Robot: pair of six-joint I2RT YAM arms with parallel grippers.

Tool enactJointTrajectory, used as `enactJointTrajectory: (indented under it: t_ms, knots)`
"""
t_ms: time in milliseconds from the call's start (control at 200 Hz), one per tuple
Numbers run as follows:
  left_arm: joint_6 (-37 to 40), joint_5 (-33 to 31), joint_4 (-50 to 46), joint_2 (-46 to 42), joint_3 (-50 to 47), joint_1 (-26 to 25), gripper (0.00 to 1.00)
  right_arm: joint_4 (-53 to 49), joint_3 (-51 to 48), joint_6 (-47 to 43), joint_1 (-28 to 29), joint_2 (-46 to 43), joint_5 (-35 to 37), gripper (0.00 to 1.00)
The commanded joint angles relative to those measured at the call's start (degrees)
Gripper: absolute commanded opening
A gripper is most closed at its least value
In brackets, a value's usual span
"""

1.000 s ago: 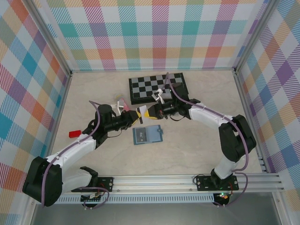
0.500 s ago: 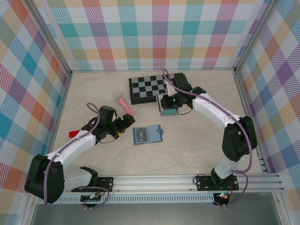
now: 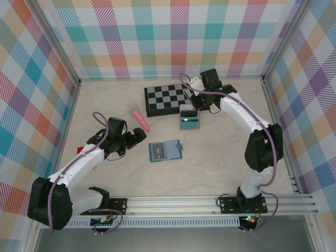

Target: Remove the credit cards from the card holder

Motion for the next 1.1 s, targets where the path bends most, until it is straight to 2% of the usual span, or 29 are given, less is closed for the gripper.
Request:
enactJointTrajectory:
  t_ms: [0,205,380,515,755,940,1095]
  knots:
    - [1.8,0.9,-0.5,1.6,1.5,1.2,1.00,-3.8,5.6,-6.5,-4.1,3.9,-3.6,0.00]
    - [3.6,4.0,-1.2,6.6,4.3,2.9,1.00,-2.0,4.9,-12.3,-7.0,6.6,-7.1,0.00]
    - [4.7,5.2,-2.2,10.0,7.4,3.6,1.00,-4.7,5.7,-21.1,-7.4,8.6,-17.4,0.00]
    - [4.5,5.3,-2.2,11.2,7.8,3.6,1.00,-8.0,8.2,-25.9,-7.4,10.7,-21.2,0.00]
    - [4.3,5.6,-2.3,12.7,8.4,3.7,1.00,-8.6,8.0,-35.2,-7.3,11.9,-22.8,0.00]
    - [2.3,9.9,1.2,15.9,10.8,3.7,1.00,-5.1,8.1,-37.9,-7.3,13.1,-21.1,0.00]
    - [3.2,9.7,0.3,17.4,12.7,3.7,1.00,-7.8,9.2,-43.7,-7.1,14.9,-21.5,0.00]
